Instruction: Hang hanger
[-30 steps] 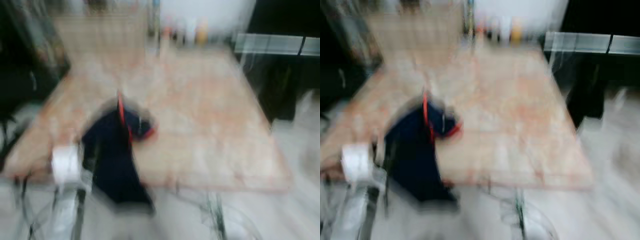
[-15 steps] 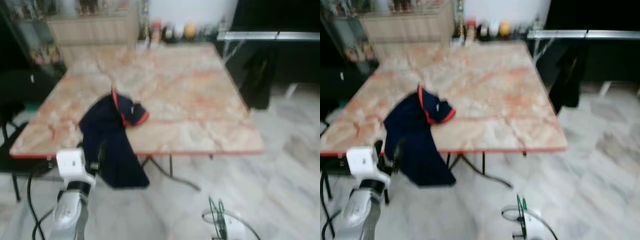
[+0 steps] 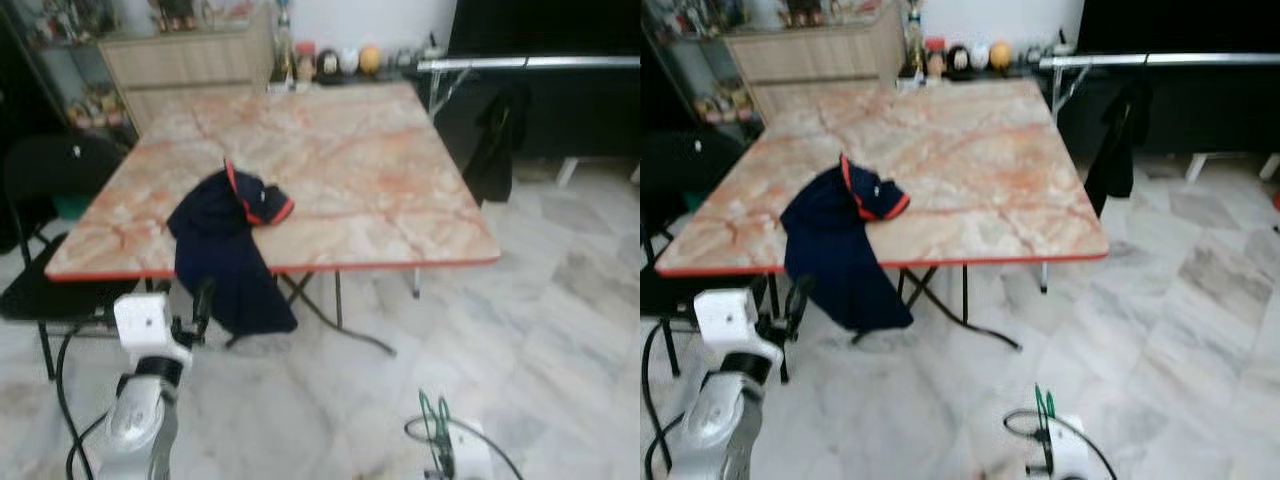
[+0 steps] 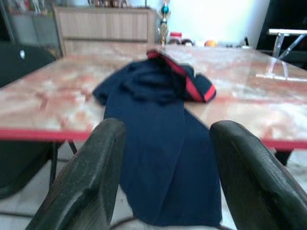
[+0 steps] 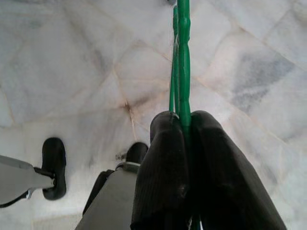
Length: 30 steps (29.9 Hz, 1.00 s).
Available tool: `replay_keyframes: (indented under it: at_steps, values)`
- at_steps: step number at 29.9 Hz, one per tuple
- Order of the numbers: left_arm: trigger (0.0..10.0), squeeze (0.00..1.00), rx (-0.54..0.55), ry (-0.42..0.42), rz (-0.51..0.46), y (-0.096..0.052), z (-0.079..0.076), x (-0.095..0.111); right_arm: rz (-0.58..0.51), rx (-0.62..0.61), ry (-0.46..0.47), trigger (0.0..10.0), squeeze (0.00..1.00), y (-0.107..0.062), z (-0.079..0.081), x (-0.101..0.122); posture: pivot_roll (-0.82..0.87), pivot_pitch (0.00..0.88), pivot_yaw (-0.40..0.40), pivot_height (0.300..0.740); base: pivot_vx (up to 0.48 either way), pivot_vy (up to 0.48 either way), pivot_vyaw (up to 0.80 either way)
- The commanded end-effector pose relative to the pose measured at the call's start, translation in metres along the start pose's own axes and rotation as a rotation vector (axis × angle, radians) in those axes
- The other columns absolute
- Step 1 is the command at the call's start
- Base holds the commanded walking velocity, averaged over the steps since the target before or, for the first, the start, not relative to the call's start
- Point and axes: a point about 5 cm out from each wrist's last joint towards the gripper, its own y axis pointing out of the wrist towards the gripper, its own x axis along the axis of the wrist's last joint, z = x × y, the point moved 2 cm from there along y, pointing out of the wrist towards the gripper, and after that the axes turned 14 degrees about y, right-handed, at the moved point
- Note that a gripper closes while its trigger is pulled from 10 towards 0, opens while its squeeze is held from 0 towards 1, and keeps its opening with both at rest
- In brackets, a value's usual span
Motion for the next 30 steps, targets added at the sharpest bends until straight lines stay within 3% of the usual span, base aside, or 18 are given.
replay_keyframes:
  at_steps: [1,12,16,22,27,30]
  values:
    - [10.0,0.00,-0.005,0.008,0.028,-0.001,0.001,-0.005,-0.023,0.001,0.009,10.0,0.00,0.002,0.002,0.007,0.01,0.000,0.011,0.740,0.000,0.000,0.00]
    - [10.0,0.00,-0.093,0.007,0.127,-0.006,-0.005,-0.025,-0.059,-0.003,0.027,10.0,0.00,0.003,0.001,0.016,0.01,0.000,0.014,0.740,0.000,0.000,0.00]
    - [10.0,0.00,-0.139,0.020,0.170,-0.008,-0.007,-0.033,-0.118,0.018,0.002,10.0,0.00,0.005,0.003,0.037,0.01,0.000,0.016,0.740,0.000,0.000,0.00]
    - [10.0,0.00,-0.242,0.070,0.194,-0.005,-0.011,-0.038,-0.232,0.158,-0.114,10.0,0.00,0.007,0.023,0.079,0.02,0.000,0.014,0.740,0.000,0.000,0.00]
    - [10.0,0.00,-0.315,0.072,0.177,0.000,-0.016,-0.036,-0.293,0.367,-0.317,10.0,0.00,0.002,0.042,0.111,0.01,0.000,0.011,0.740,0.000,0.000,0.00]
    - [10.0,0.00,-0.348,0.083,0.172,0.002,-0.017,-0.035,-0.310,0.465,-0.366,10.0,0.00,-0.002,0.047,0.121,0.00,0.000,0.008,0.740,0.000,0.000,0.00]
